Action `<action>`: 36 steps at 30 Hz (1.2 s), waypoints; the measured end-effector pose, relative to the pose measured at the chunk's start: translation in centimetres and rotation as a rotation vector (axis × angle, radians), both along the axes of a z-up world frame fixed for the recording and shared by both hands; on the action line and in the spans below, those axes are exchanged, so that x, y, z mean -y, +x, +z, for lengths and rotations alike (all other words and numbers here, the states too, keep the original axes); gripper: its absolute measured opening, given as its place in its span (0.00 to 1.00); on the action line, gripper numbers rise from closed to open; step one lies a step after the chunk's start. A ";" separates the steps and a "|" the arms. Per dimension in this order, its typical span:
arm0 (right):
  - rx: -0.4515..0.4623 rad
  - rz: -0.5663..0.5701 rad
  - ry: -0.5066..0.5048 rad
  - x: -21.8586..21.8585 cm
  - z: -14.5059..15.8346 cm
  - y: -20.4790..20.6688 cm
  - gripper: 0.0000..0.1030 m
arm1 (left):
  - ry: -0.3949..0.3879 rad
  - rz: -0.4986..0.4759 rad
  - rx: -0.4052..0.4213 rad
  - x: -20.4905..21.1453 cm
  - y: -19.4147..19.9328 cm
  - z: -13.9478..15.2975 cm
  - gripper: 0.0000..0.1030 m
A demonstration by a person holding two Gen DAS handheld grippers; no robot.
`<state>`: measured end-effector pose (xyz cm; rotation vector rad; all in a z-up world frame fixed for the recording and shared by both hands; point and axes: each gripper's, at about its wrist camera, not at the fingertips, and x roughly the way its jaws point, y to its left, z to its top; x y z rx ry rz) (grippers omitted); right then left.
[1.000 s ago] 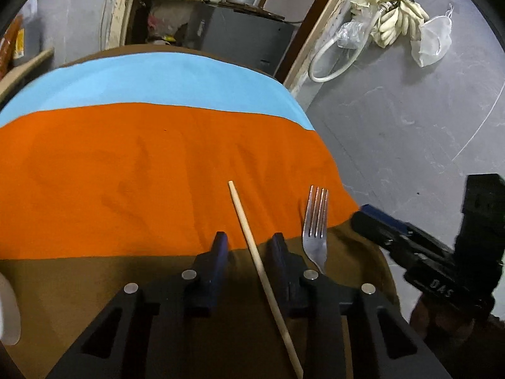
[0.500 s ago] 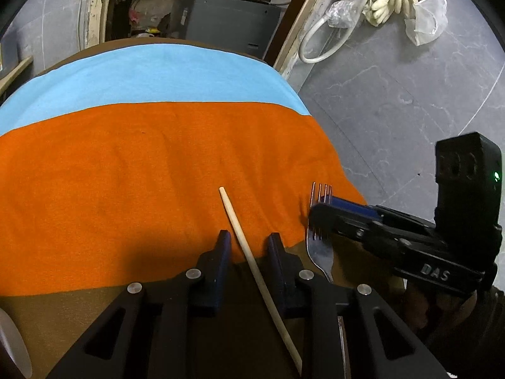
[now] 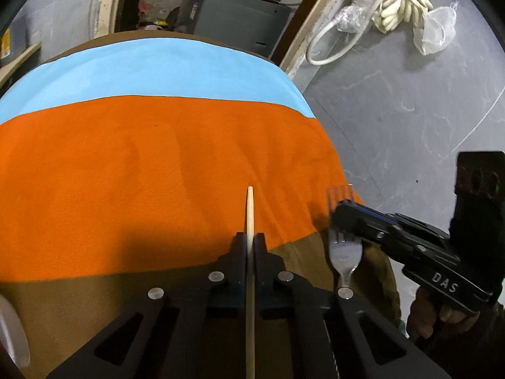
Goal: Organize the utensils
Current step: 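Grasp the wooden chopstick with the left tool while the right tool grasps the silver fork, then lift the chopstick and fork and carry both over the white caddy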
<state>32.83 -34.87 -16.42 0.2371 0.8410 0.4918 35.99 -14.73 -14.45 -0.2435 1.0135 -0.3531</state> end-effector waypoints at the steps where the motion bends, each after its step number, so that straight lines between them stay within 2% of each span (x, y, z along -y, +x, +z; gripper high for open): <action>1: 0.011 -0.011 -0.011 0.0 0.6 -0.5 0.04 | -0.001 0.007 0.005 -0.1 -0.4 0.2 0.05; 5: 0.075 -0.083 -0.073 -0.1 3.4 -2.9 0.03 | -0.020 0.044 0.068 -1.1 -2.5 2.4 0.05; 9: 0.152 -0.176 -0.142 -0.7 6.6 -5.6 0.02 | -0.027 0.082 0.174 -2.3 -5.2 5.7 0.05; 16: 0.298 -0.263 -0.227 -3.3 12.1 -9.6 0.02 | -0.122 0.146 0.316 -6.3 -9.6 11.0 0.05; 19: 0.350 -0.285 -0.250 -4.7 14.9 -11.3 0.02 | -0.140 0.152 0.365 -7.9 -10.7 13.0 0.05; 24: 0.429 -0.303 -0.256 -7.8 19.0 -12.9 0.02 | -0.166 0.173 0.449 -11.5 -12.9 16.9 0.05; 28: 0.488 -0.303 -0.255 -10.0 22.0 -13.8 0.02 | -0.206 0.232 0.523 -15.7 -14.7 19.6 0.05; 33: 0.511 -0.284 -0.170 -12.7 24.2 -14.3 0.02 | -0.218 0.340 0.606 -21.5 -15.5 21.6 0.05; 36: 0.527 -0.262 -0.126 -14.3 25.2 -14.6 0.02 | -0.262 0.398 0.613 -25.3 -15.4 21.8 0.05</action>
